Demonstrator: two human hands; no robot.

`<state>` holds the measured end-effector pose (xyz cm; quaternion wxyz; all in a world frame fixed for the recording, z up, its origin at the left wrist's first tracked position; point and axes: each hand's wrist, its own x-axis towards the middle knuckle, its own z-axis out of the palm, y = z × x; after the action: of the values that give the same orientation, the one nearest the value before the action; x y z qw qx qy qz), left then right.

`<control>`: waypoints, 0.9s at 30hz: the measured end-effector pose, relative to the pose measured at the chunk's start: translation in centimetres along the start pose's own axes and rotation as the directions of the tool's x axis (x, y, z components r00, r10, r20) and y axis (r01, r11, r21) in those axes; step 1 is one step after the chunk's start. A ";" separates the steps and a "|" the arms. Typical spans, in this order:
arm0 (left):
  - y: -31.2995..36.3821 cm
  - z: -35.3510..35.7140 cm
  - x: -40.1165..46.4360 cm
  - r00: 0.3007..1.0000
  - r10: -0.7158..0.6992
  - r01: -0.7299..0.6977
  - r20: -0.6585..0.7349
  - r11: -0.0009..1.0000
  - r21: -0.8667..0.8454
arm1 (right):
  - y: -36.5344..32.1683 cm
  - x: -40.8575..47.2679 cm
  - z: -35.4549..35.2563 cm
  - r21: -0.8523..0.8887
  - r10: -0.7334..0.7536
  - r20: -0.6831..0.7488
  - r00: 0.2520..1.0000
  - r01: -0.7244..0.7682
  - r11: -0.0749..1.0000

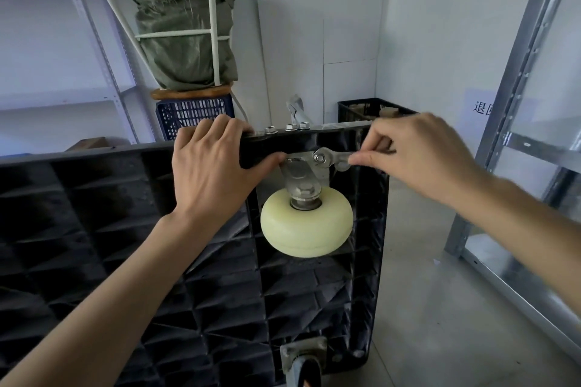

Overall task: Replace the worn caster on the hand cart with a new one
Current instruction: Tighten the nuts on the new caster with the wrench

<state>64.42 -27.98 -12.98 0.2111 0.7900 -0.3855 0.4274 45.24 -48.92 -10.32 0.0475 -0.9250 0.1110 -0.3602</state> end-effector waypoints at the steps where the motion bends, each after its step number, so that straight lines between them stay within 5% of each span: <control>1: 0.0 0.0 0.0 1.000 0.000 0.000 0.001 1.000 0.002 | 0.2 -0.9 1.0 0.033 0.016 -0.053 0.998 -0.014 0.999; 6: 0.1 0.0 0.0 1.000 -0.004 0.004 -0.001 1.000 -0.008 | 0.1 -3.3 4.8 0.215 0.174 -0.230 0.957 -0.124 0.969; 18: 0.5 -0.2 -0.1 0.999 -0.038 0.038 0.019 0.999 -0.001 | -2.8 -5.8 9.3 0.670 0.538 -0.152 0.829 -0.314 0.673; 23: 0.5 -0.4 0.0 0.998 -0.049 0.049 0.025 0.999 -0.012 | -2.7 -5.6 8.7 0.705 0.520 -0.037 0.853 -0.347 0.619; 27: 0.4 -0.2 0.0 0.998 -0.048 0.048 0.030 0.999 -0.005 | -2.1 -5.7 8.3 0.652 0.389 0.036 0.920 -0.317 0.689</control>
<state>63.99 -28.04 -12.89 0.2177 0.8046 -0.3708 0.4095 47.08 -45.44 -19.80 0.4253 -0.7920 0.1584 -0.4083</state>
